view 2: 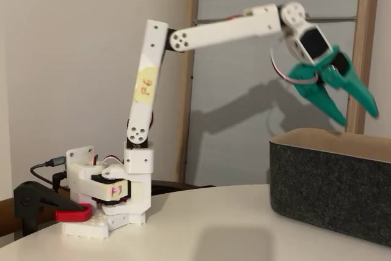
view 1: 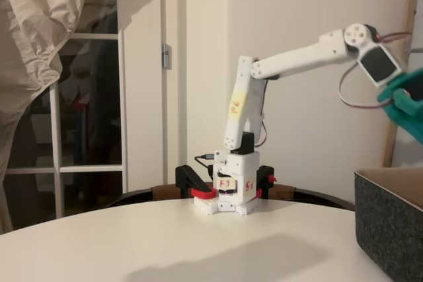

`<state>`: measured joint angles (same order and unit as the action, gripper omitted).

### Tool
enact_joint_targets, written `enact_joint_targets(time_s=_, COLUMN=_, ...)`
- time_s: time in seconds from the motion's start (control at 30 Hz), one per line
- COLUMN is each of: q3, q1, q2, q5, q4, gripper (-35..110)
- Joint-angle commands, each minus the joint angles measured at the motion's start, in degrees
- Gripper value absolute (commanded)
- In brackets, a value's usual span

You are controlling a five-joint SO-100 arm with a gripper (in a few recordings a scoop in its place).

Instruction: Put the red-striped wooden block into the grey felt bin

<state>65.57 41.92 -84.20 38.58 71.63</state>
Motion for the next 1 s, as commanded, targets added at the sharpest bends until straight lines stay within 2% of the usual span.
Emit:
enact_joint_targets(time_s=0.0, q3=-2.1, q1=1.1, q2=-8.3, q5=1.6, q4=3.0, gripper=22)
enact_joint_targets(time_s=0.27, q3=-2.0, q1=-0.3, q2=-17.9, q5=4.5, q4=6.2, gripper=23)
enact_joint_targets(time_s=0.43, q3=-1.9, q1=-6.9, q2=-24.6, q5=11.8, q4=8.0, gripper=19)
enact_joint_targets(time_s=0.6, q3=-1.9, q1=-20.4, q2=-30.6, q5=23.9, q4=10.2, gripper=18)
enact_joint_targets(time_s=0.77, q3=-1.9, q1=-38.9, q2=-34.6, q5=37.3, q4=11.3, gripper=18)
enact_joint_targets(time_s=0.97, q3=-1.4, q1=-58.8, q2=-35.1, q5=44.5, q4=16.3, gripper=18)
